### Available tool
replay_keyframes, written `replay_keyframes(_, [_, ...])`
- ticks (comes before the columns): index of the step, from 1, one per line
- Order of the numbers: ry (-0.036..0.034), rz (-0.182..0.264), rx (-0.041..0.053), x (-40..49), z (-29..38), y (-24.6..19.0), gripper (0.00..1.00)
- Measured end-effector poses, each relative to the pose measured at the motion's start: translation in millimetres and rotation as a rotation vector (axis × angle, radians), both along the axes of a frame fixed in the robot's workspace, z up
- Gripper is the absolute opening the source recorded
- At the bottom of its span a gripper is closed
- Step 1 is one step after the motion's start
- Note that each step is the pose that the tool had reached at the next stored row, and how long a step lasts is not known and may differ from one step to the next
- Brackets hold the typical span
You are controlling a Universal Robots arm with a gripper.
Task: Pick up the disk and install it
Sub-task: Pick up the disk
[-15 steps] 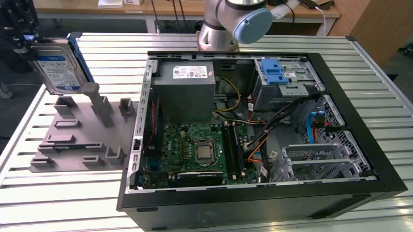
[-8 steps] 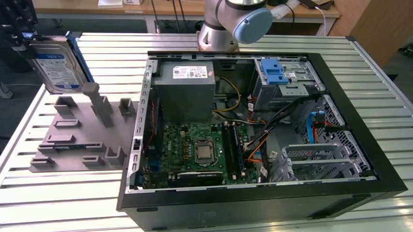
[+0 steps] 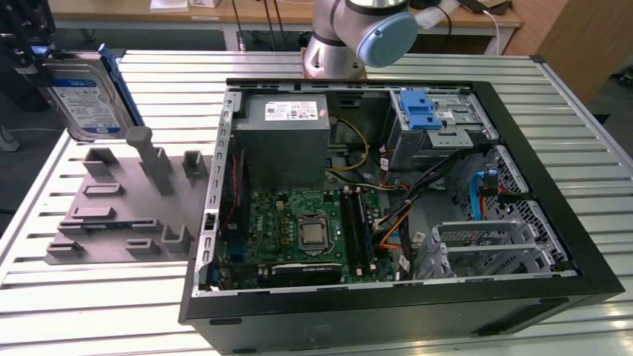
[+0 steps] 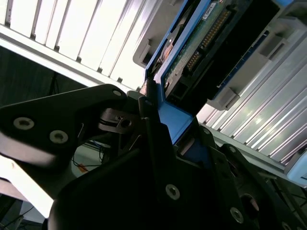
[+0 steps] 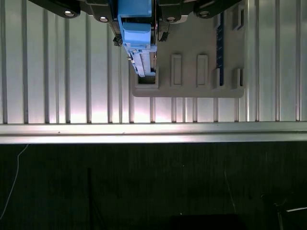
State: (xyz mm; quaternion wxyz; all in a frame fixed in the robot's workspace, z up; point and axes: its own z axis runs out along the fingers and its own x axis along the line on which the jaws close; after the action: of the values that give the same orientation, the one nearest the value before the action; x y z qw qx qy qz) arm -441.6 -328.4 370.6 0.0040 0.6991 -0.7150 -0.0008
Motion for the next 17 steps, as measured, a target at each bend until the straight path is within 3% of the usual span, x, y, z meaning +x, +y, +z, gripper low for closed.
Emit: replay_keyframes(17, [0.0,0.0,0.0,0.0,12.0,0.0,0.36])
